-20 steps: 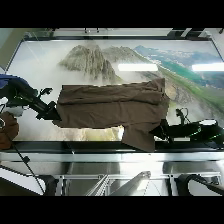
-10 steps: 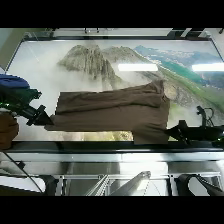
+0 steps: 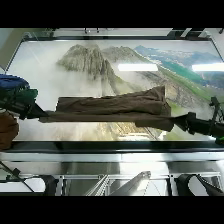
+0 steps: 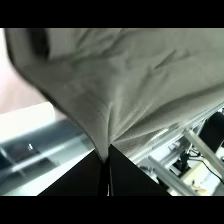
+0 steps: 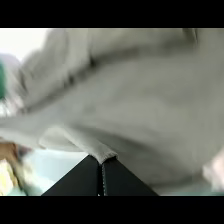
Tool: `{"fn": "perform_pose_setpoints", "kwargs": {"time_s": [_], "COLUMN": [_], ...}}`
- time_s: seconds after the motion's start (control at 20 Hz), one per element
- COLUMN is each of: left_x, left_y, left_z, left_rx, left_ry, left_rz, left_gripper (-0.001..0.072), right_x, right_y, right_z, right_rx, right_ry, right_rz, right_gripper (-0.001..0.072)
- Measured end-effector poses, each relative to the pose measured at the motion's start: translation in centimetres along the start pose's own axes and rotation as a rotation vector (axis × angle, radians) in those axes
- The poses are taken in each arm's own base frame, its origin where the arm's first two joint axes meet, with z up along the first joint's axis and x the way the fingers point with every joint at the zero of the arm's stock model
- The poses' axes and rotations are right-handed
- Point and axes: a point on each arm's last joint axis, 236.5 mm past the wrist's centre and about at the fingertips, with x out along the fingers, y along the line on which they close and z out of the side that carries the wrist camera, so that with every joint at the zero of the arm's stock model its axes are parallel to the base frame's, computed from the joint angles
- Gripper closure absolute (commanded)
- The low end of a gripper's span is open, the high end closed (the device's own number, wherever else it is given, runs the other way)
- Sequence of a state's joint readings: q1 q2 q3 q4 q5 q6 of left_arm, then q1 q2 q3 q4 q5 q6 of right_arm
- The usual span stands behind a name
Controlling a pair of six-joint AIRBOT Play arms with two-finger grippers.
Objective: Fold the shirts.
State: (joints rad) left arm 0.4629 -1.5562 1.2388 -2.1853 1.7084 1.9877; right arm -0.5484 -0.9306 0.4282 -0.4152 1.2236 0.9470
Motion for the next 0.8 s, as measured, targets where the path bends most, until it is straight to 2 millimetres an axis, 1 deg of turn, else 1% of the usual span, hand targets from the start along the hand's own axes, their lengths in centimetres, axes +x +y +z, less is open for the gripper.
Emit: {"fn": "perform_pose_setpoints", "kwargs": {"time_s": [0.15,0.3,0.45,0.55,0.65,0.8], "left_x": [0.0,1.4,3.3,4.5,5.5,6.9], "left_y": [-1.0,-1.1,-0.6,0.1,0.9,2.2], "left_z": [2.3,4.5,6.1,7.0,7.8,9.0], "left_rx": [0.037,0.038,0.015,-0.003,-0.021,-0.050], "left_ry": [-0.006,0.025,0.068,0.084,0.085,0.072], "left_rz": [0.004,0.005,0.000,-0.003,-0.004,-0.002], "left_gripper": [0.0681,0.0681,0.0681,0.0681,0.0681,0.0682], "right_x": [1.5,4.0,6.7,8.1,9.0,9.6], "right_y": [-0.2,-1.5,-3.6,-4.9,-5.9,-6.7], "right_z": [3.1,5.6,7.0,7.7,8.3,8.9], "right_rx": [-0.025,-0.046,-0.061,-0.070,-0.080,-0.095], "right_ry": [-0.063,-0.083,-0.067,-0.061,-0.062,-0.069], "right_rz": [0.042,0.036,0.002,-0.025,-0.046,-0.065], "right_gripper": [0.0684,0.0684,0.0684,0.0684,0.0683,0.0676]}}
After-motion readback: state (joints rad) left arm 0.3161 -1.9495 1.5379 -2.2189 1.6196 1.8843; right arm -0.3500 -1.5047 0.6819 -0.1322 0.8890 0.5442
